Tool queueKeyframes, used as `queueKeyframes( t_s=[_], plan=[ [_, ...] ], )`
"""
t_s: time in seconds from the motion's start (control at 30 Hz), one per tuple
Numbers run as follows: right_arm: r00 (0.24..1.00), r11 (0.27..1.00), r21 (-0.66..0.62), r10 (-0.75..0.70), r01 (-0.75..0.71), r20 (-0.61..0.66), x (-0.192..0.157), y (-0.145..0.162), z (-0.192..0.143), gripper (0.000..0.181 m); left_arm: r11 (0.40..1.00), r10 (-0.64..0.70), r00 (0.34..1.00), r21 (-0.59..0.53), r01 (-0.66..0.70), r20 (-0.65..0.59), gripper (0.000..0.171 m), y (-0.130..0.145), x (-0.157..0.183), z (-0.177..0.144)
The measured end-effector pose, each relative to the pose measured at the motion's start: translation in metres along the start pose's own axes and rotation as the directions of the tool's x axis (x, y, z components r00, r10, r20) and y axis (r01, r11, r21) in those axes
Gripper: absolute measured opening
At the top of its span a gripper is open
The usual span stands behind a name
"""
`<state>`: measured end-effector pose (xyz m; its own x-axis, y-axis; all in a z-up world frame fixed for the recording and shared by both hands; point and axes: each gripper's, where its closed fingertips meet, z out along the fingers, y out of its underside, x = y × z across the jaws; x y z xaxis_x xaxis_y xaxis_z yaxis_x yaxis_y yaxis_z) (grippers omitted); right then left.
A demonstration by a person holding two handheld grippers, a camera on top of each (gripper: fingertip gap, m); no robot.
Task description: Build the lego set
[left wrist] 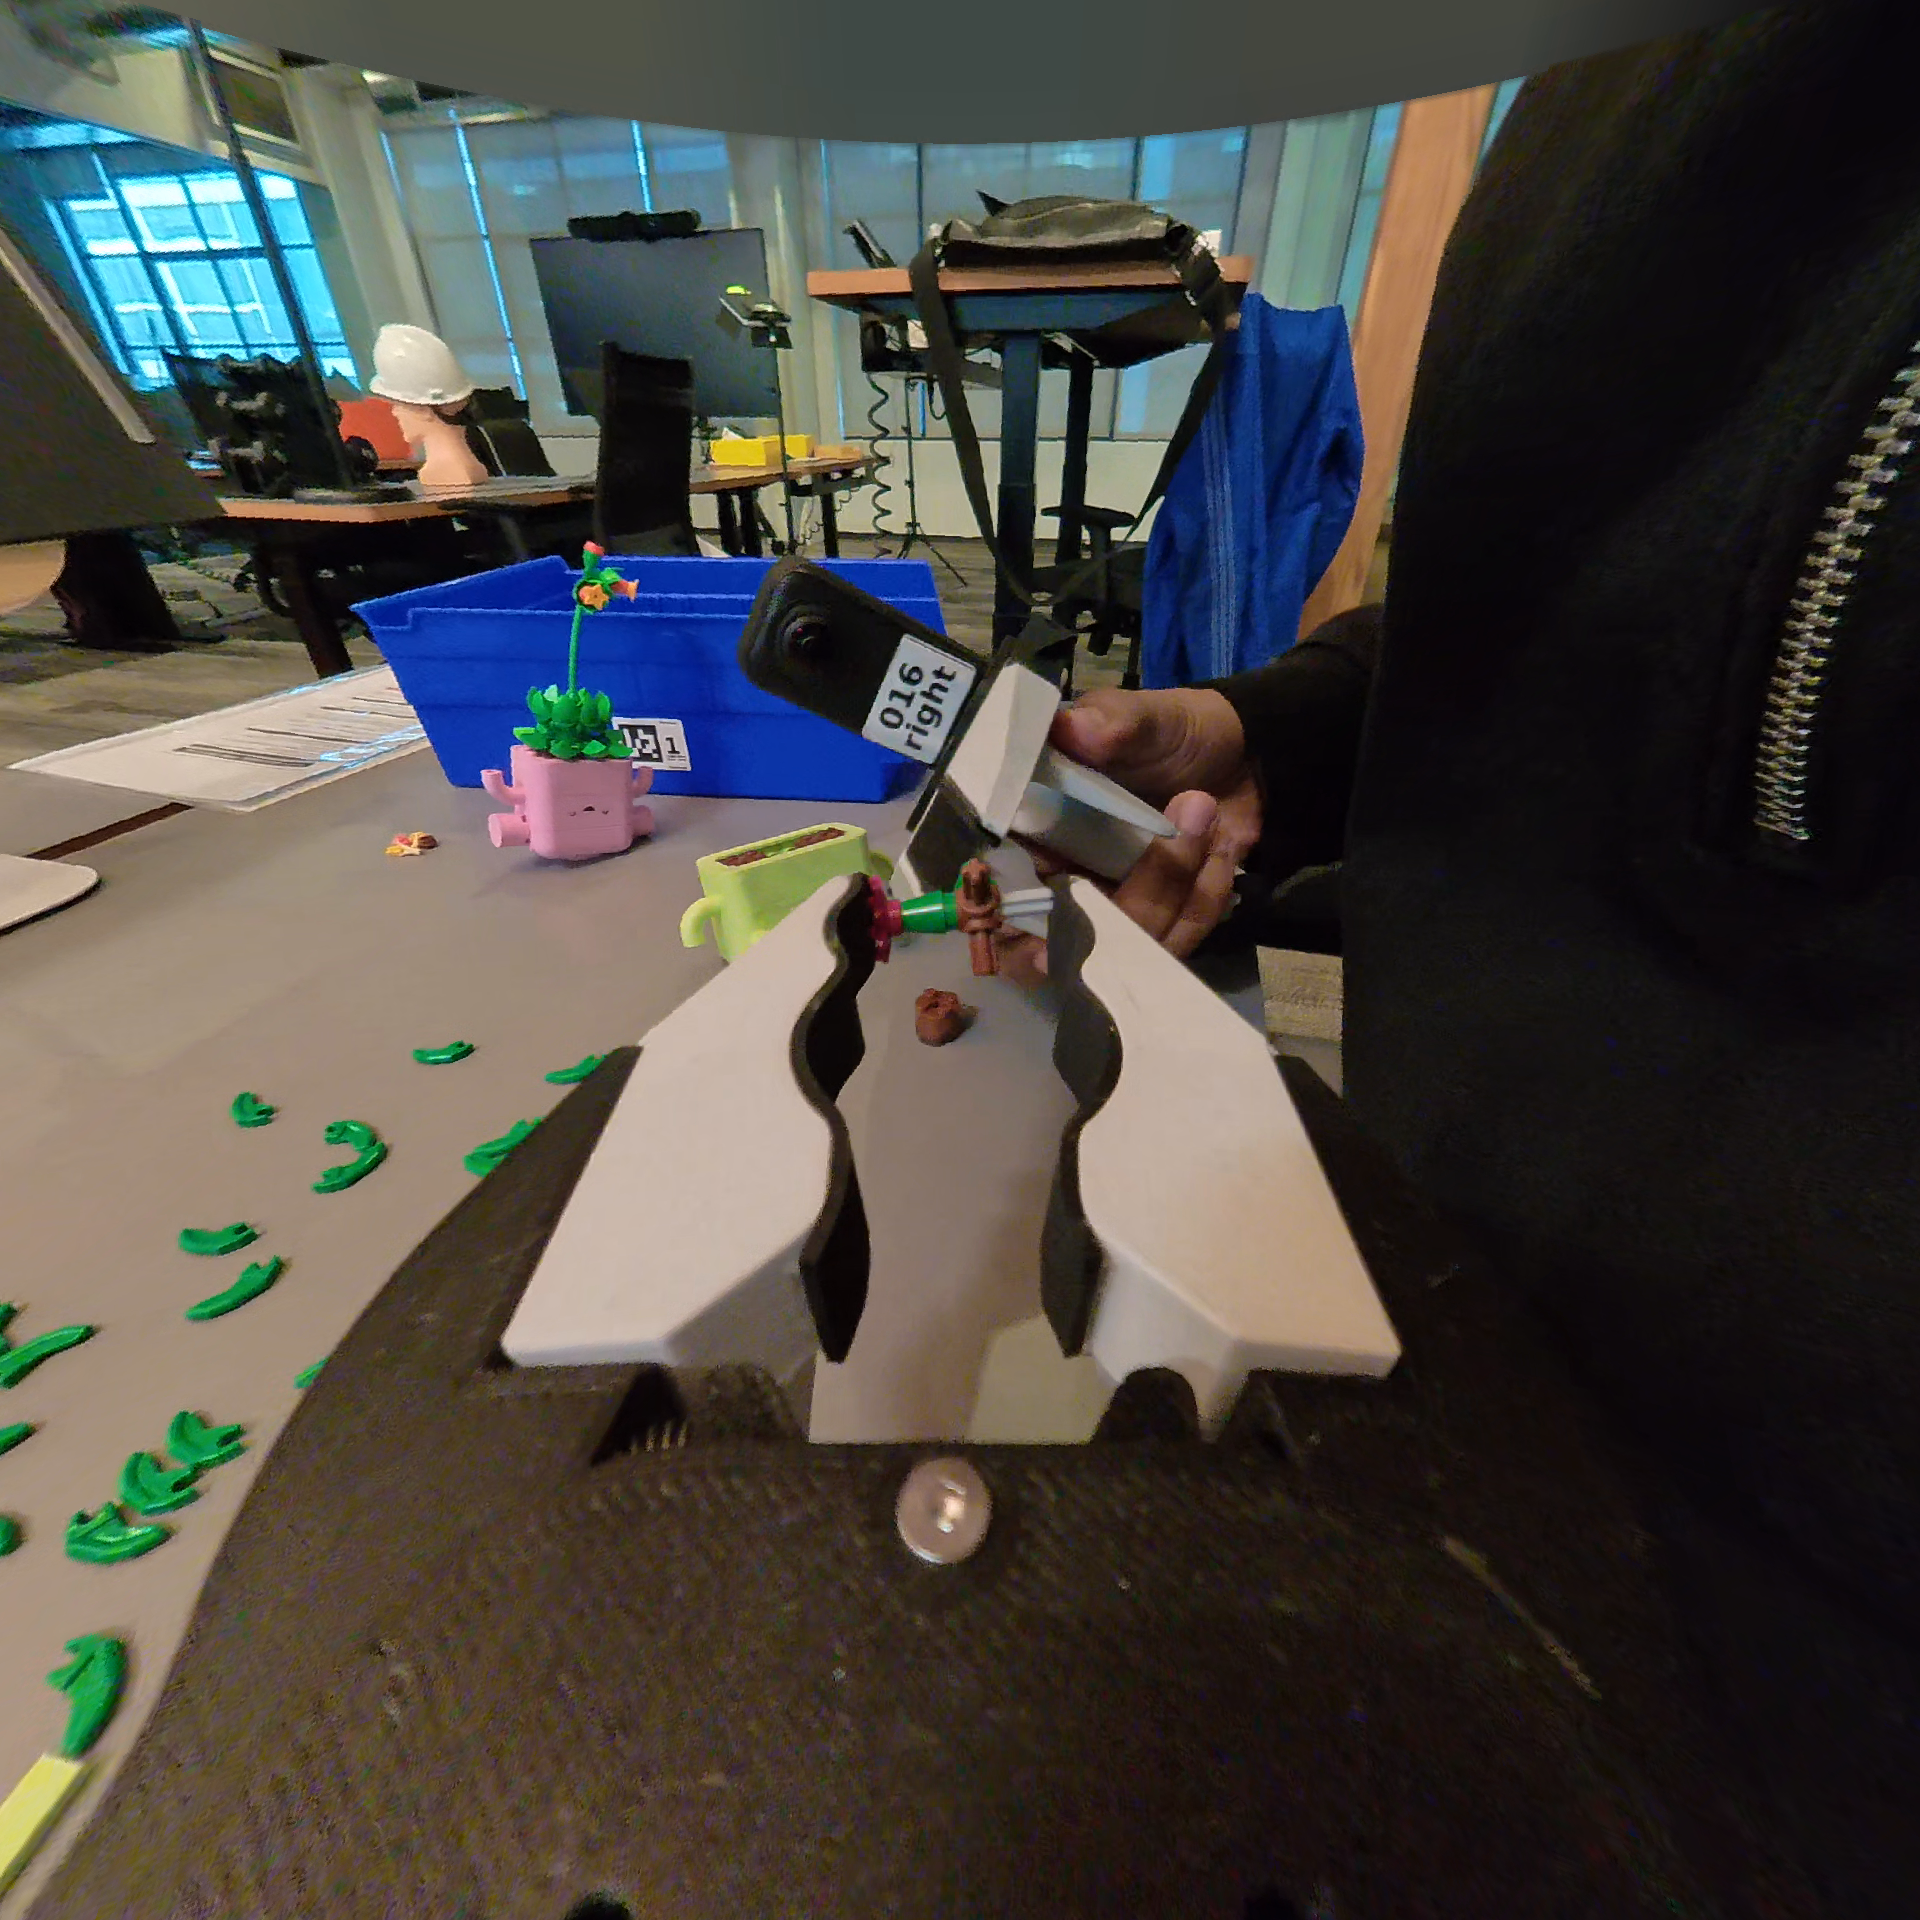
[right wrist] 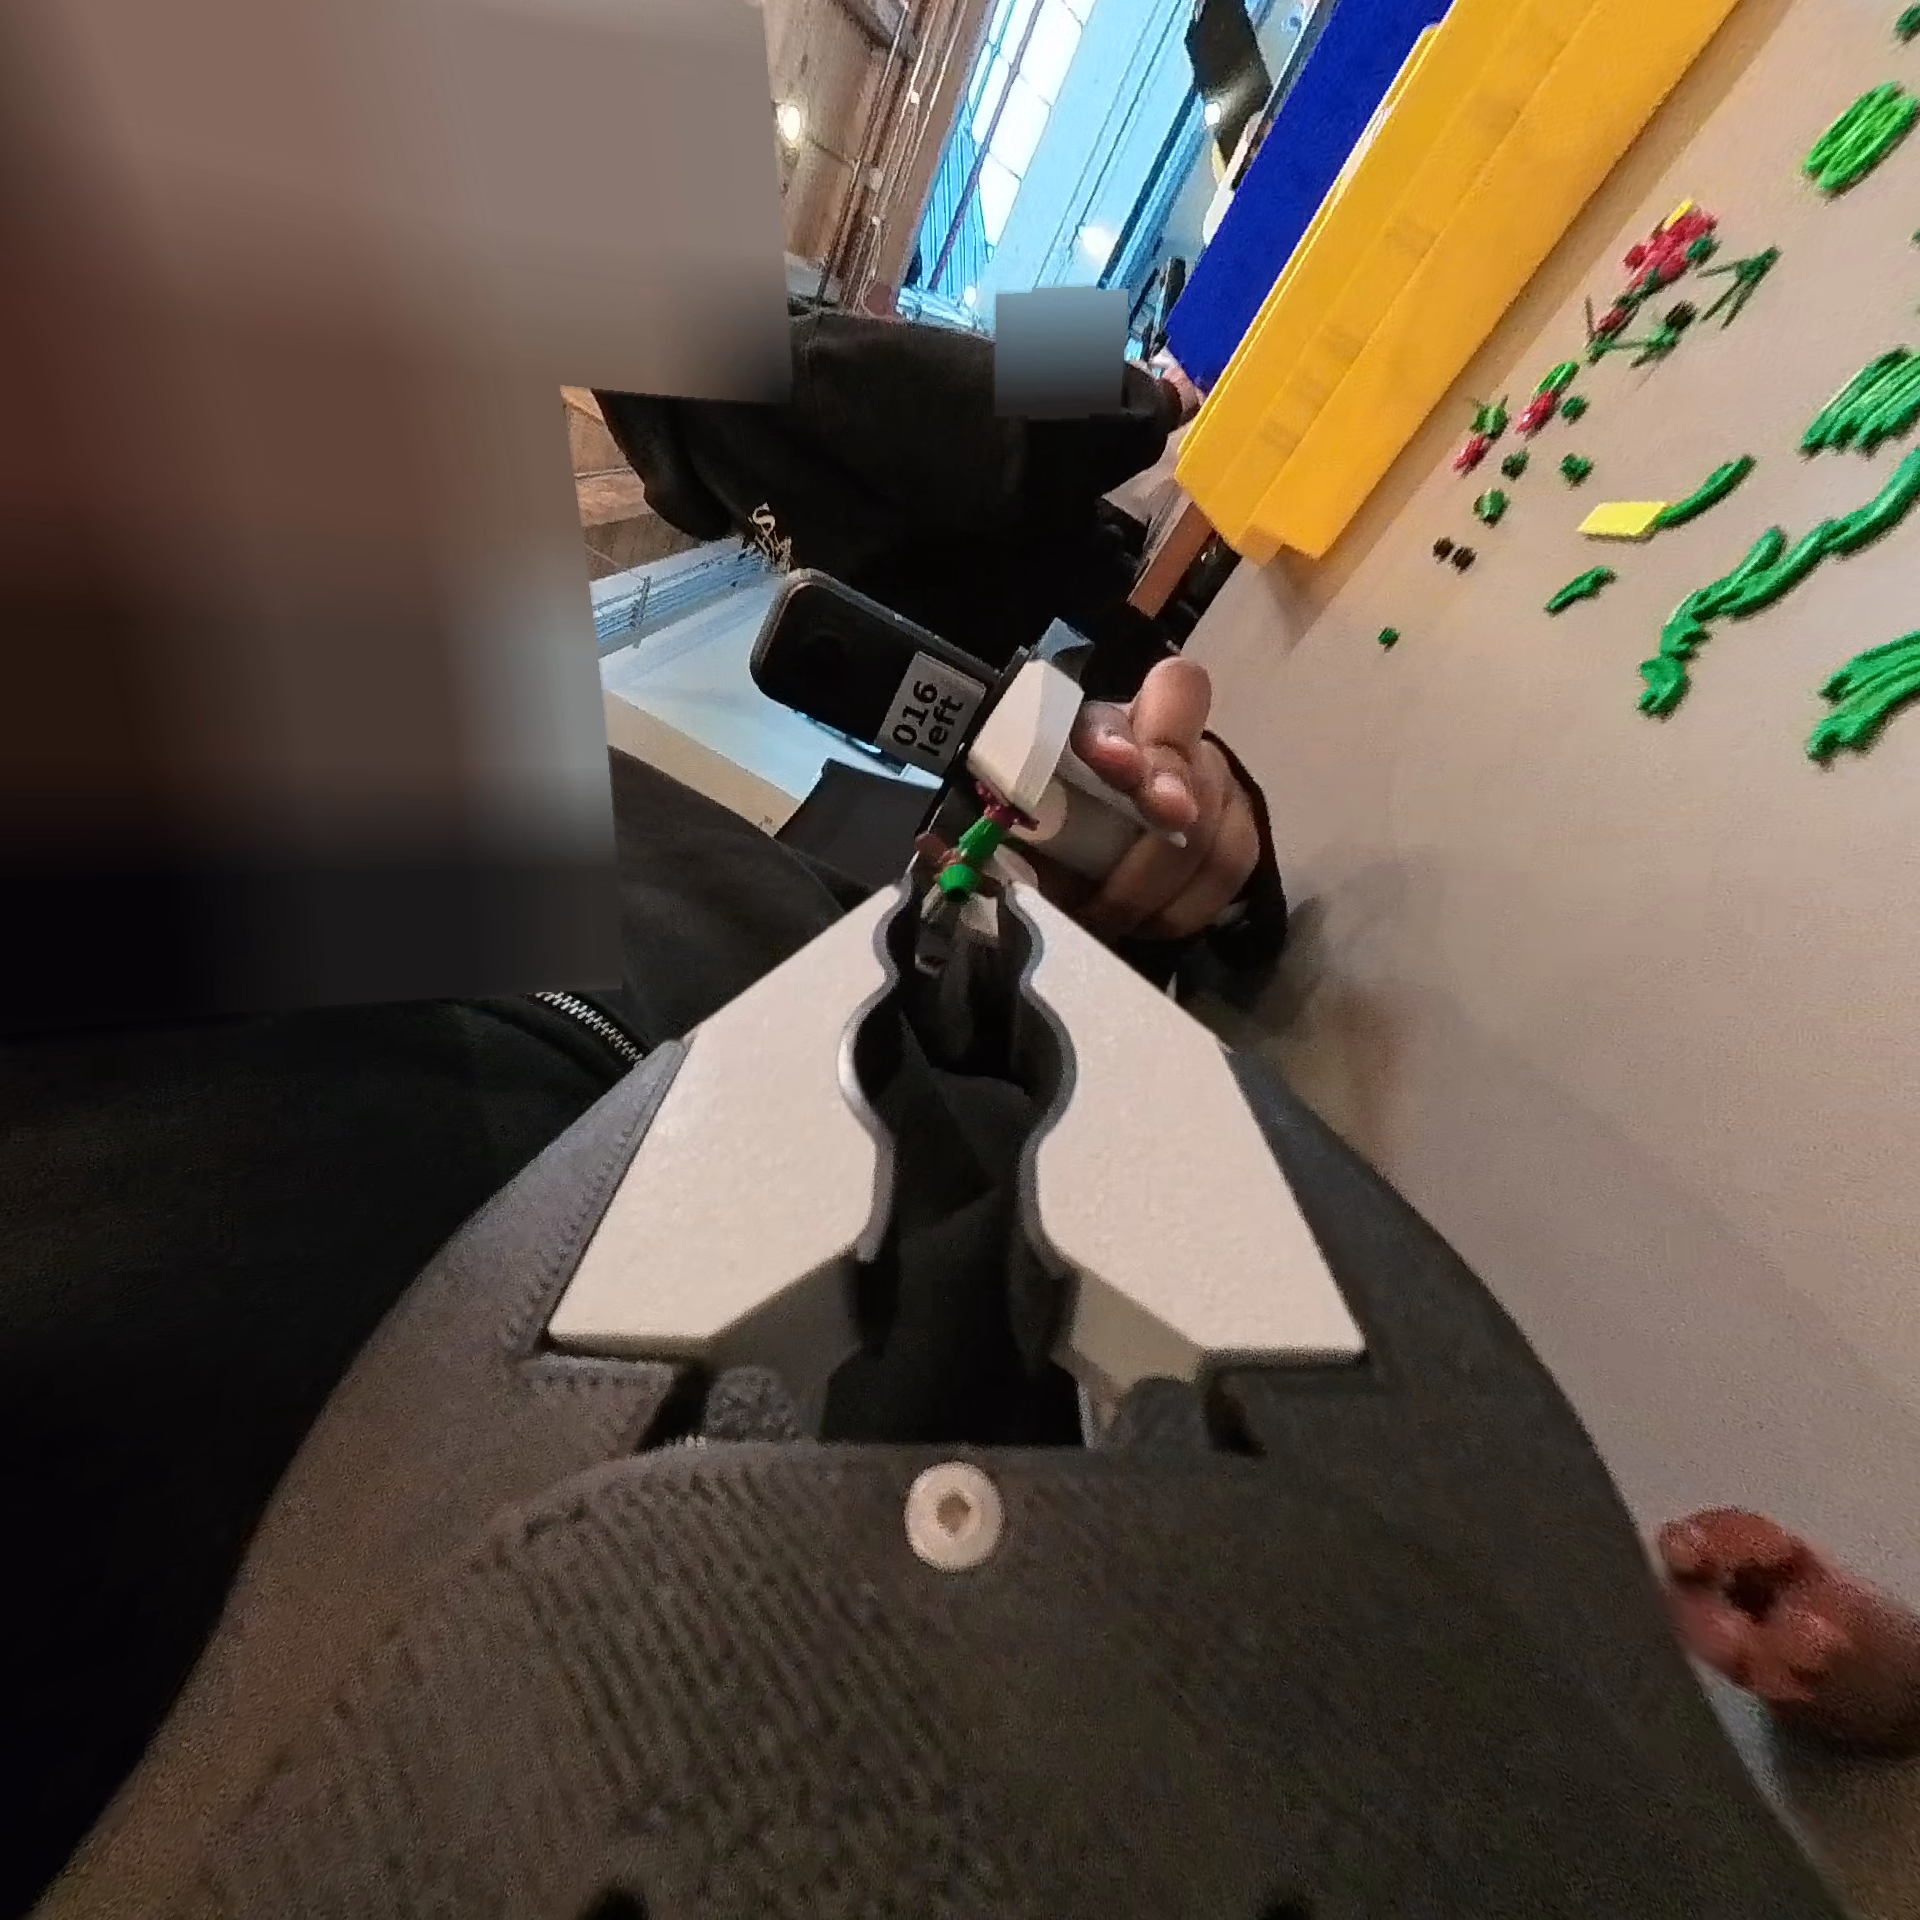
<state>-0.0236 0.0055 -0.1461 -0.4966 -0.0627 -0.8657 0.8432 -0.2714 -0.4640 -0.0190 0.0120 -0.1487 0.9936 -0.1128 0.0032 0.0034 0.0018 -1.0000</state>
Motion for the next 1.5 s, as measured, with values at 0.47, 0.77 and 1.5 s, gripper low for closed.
queueKeyframes(
  t_s=[0.47,0.77,1.5],
  plan=[
    [0.993,0.996,-0.027,0.081,-0.08,0.08,-0.008,0.006,0.0,0.003,0.998,-0.064,0.997,0.022,0.065,-0.043,0.031,-0.002,0.008,0.006],
    [0.988,0.992,-0.004,0.129,-0.129,0.082,-0.007,0.008,-0.004,0.003,0.986,-0.164,0.985,0.0,0.164,-0.055,0.031,0.001,0.009,0.01],
    [0.986,0.988,0.052,0.142,-0.146,0.083,-0.002,0.006,-0.01,0.003,0.908,-0.417,0.906,-0.002,0.418,-0.066,0.031,0.006,0.004,0.018]
  ],
)
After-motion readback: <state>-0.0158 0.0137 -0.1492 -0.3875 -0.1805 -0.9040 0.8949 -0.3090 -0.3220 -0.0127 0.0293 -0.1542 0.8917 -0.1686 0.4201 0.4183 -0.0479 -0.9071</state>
